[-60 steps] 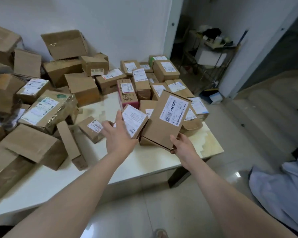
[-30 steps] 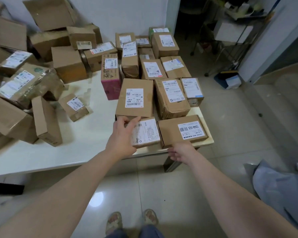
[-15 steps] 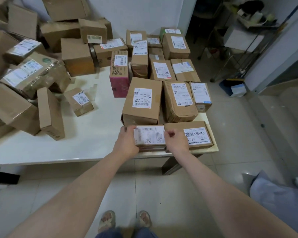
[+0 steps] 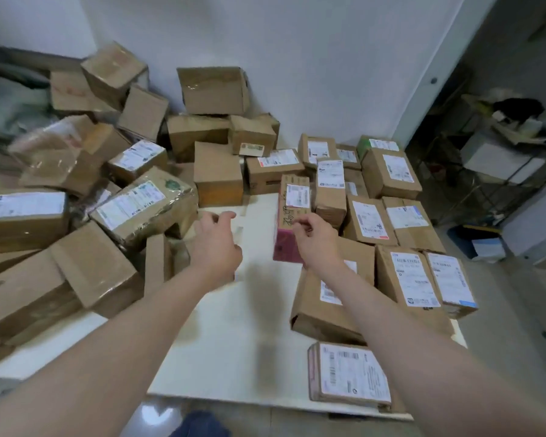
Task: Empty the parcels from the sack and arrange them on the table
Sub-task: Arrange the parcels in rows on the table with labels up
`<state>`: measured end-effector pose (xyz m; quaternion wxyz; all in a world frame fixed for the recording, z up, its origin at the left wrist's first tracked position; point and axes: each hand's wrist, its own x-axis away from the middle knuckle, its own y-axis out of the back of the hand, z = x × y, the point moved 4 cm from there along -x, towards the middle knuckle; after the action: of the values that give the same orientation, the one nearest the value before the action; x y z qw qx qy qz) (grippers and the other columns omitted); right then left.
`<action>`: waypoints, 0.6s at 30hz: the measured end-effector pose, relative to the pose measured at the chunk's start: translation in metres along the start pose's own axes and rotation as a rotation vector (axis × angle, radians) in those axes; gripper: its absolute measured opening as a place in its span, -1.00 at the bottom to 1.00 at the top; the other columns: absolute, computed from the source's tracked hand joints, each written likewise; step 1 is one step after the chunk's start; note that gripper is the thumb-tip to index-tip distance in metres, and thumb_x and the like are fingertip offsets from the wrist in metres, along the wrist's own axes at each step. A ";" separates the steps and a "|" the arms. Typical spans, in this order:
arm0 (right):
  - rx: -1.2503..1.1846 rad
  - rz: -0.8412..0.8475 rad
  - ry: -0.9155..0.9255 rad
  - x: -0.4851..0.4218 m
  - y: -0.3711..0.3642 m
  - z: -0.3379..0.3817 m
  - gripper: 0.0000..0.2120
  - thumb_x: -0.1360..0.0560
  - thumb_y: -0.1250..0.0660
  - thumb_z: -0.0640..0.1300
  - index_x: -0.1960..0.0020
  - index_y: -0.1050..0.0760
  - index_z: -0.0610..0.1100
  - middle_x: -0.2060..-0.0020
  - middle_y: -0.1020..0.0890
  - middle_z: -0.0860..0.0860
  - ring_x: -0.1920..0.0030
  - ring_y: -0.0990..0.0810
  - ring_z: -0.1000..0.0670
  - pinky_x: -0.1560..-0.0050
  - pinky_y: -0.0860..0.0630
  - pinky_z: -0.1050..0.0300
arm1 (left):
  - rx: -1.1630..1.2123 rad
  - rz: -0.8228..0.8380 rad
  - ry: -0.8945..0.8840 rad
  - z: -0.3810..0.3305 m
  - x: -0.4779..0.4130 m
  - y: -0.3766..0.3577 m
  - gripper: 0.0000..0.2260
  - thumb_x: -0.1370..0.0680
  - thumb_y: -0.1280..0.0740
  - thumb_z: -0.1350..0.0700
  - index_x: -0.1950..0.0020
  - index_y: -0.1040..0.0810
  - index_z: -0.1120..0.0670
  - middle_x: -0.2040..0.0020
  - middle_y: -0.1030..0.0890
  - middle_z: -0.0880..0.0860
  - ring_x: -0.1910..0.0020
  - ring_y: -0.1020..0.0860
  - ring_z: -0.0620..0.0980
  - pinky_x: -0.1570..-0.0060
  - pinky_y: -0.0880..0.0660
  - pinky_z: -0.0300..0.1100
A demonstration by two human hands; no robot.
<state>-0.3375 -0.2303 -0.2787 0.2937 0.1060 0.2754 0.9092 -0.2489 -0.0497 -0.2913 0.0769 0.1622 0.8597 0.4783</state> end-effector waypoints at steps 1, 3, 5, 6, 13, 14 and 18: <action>0.021 -0.020 0.018 -0.019 -0.009 0.010 -0.87 -0.60 -0.25 -0.14 -0.07 -0.56 -0.02 0.09 -0.59 0.10 0.06 -0.56 0.08 0.03 -0.48 0.17 | 0.004 0.006 -0.004 0.006 -0.022 0.006 -0.42 -0.50 -0.34 0.23 -0.49 -0.26 0.01 -0.36 -0.25 0.15 -0.36 -0.23 0.15 -0.27 -0.37 -0.03; 0.037 -0.048 0.026 -0.059 -0.028 0.026 -0.85 -0.60 -0.25 -0.16 -0.09 -0.57 -0.04 0.11 -0.60 0.10 0.08 -0.55 0.09 0.02 -0.49 0.17 | 0.010 0.011 -0.012 0.014 -0.069 0.020 -0.39 -0.51 -0.37 0.20 -0.50 -0.23 0.00 -0.39 -0.23 0.14 -0.40 -0.21 0.13 -0.28 -0.37 -0.05; 0.028 -0.060 -0.029 -0.090 -0.045 0.034 -0.84 -0.59 -0.25 -0.16 -0.10 -0.57 -0.04 0.11 -0.60 0.10 0.08 -0.56 0.07 0.07 -0.46 0.20 | -0.011 0.028 -0.027 0.019 -0.113 0.032 -0.38 -0.51 -0.38 0.18 -0.51 -0.22 0.01 -0.41 -0.22 0.14 -0.41 -0.21 0.15 -0.30 -0.36 -0.03; 0.025 -0.069 -0.053 -0.103 -0.052 0.038 -0.84 -0.59 -0.25 -0.17 -0.11 -0.57 -0.05 0.10 -0.61 0.09 0.07 -0.57 0.06 0.07 -0.45 0.22 | -0.020 0.053 -0.044 0.019 -0.133 0.036 -0.38 -0.51 -0.38 0.16 -0.52 -0.21 0.02 -0.42 -0.21 0.15 -0.41 -0.20 0.16 -0.32 -0.34 -0.01; 0.001 -0.067 -0.163 -0.208 -0.054 0.057 -0.70 -0.61 -0.24 -0.10 -0.33 -0.43 -0.03 0.00 -0.56 0.11 -0.07 -0.57 0.04 -0.10 -0.54 0.09 | 0.082 0.125 -0.106 -0.012 -0.269 0.038 -0.29 -0.50 -0.41 0.09 -0.56 -0.12 -0.03 -0.45 -0.16 0.14 -0.45 -0.17 0.14 -0.41 -0.24 0.00; 0.001 -0.055 -0.187 -0.224 -0.052 0.056 -0.67 -0.60 -0.25 -0.10 -0.36 -0.40 -0.03 -0.02 -0.56 0.11 -0.08 -0.57 0.03 -0.13 -0.56 0.04 | 0.105 0.133 -0.103 -0.018 -0.284 0.034 -0.29 -0.50 -0.42 0.07 -0.56 -0.11 -0.01 -0.46 -0.14 0.15 -0.46 -0.15 0.14 -0.42 -0.21 -0.02; 0.011 -0.026 -0.255 -0.287 -0.058 0.050 -0.59 -0.59 -0.25 -0.11 -0.43 -0.32 -0.05 -0.14 -0.55 0.07 -0.08 -0.59 -0.01 -0.13 -0.58 -0.02 | 0.100 0.150 -0.105 -0.027 -0.342 0.013 -0.19 -0.46 -0.48 -0.02 -0.57 -0.08 0.00 -0.52 -0.04 0.18 -0.51 -0.01 0.17 -0.47 -0.12 0.01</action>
<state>-0.0615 -0.3391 -0.2794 0.3373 0.2189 0.2422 0.8830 0.0659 -0.1852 -0.2736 0.0775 0.2543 0.8628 0.4301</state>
